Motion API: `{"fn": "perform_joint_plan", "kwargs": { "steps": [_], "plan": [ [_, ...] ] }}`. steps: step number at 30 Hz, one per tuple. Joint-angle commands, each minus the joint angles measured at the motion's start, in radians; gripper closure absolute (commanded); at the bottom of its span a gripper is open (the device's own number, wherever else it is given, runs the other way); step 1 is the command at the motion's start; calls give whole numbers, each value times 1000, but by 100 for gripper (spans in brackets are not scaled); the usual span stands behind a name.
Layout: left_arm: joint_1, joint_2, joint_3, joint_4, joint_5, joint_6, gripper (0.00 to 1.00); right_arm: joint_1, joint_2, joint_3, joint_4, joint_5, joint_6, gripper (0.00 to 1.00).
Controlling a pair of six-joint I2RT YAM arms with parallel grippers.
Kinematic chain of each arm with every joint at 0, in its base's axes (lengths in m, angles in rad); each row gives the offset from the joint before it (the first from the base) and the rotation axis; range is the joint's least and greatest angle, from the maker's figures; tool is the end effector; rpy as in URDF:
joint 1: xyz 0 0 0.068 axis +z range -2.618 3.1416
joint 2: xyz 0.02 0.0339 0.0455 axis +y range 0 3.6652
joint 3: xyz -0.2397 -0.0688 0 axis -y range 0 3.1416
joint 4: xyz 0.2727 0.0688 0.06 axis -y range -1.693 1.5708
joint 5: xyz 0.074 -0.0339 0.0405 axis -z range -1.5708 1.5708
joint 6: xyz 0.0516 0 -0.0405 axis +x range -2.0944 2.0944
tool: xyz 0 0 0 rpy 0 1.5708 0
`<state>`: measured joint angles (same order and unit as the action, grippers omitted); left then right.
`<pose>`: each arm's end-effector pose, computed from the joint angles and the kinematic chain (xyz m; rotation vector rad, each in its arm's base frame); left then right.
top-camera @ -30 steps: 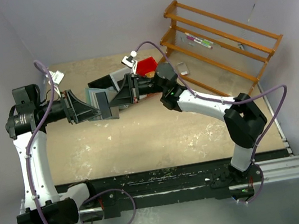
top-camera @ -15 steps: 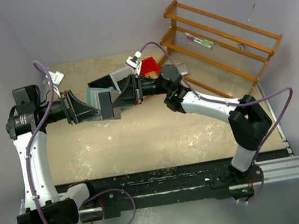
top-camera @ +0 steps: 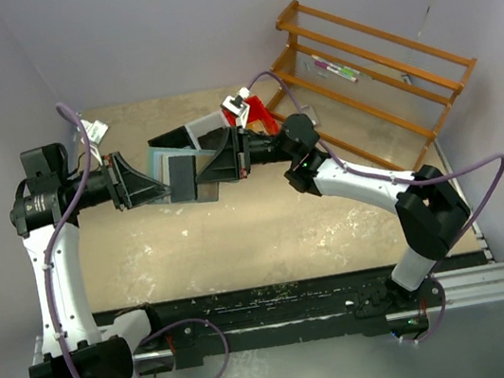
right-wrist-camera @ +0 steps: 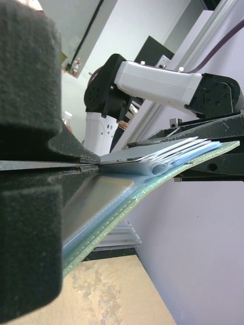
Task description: Take the credit cards out of the card holder
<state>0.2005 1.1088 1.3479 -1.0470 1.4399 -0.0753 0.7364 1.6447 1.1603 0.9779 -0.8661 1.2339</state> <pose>0.2255 -0.0064 0.3926 0.3873 1.9076 -1.5611 0.2711 0.2988 0.3295 -0.6381 1.4692 2.0905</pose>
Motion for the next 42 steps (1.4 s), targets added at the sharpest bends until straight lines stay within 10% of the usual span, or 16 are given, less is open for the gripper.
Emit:
{"fn": "perform_joint_plan", "kwargs": {
  "steps": [1, 10, 21, 42],
  "plan": [
    [-4, -27, 38, 48, 65, -22, 100, -1, -20, 4, 77, -18, 25, 85],
    [-4, -28, 24, 55, 50, -27, 100, 7, 12, 43, 89, 33, 52, 67],
    [-4, -22, 18, 56, 34, -26, 100, 17, 28, 46, 79, 36, 61, 100],
    [-4, -20, 35, 66, 33, -38, 100, -37, -46, -92, 248, -39, 131, 100]
  ]
}}
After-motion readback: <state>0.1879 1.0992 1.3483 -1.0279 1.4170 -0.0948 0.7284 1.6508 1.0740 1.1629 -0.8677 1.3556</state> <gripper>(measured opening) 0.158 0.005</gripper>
